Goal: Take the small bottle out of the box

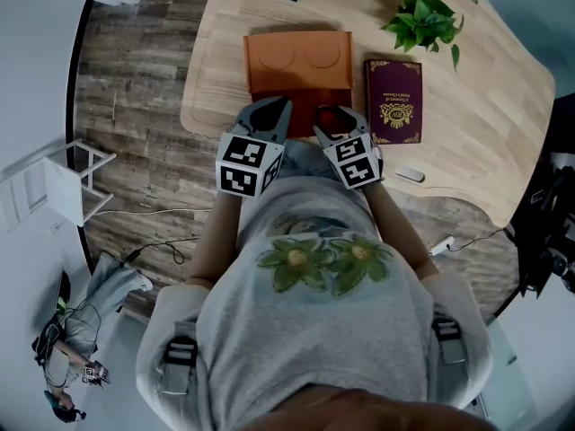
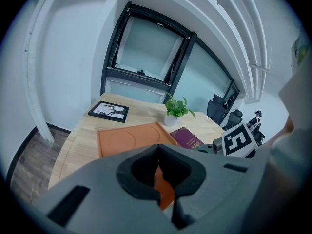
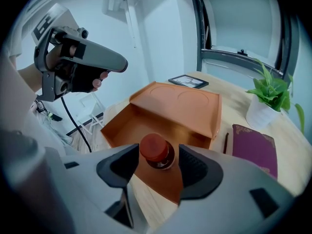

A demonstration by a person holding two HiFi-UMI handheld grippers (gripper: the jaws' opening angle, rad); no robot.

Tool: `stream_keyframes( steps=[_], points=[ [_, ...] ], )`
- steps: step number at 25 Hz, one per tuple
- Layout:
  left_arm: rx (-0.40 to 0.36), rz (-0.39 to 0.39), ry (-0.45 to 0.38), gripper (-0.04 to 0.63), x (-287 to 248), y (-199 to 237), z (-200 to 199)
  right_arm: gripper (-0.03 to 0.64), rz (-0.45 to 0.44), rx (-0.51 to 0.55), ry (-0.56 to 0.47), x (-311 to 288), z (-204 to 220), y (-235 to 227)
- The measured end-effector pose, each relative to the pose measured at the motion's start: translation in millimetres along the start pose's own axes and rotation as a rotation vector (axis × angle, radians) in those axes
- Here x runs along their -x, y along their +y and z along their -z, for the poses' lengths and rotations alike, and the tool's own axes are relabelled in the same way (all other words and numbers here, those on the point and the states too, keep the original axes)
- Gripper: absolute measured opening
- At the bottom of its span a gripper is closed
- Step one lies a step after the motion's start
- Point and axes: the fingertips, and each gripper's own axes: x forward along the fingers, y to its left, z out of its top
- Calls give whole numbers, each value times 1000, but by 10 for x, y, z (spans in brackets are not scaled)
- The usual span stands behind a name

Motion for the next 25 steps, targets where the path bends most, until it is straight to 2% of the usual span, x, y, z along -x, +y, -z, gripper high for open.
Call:
stream_keyframes(
  steps=[25],
  points=[
    [5,-10,24,8,-43,47,52,229,7,19,73,-220,95,-32]
  ],
)
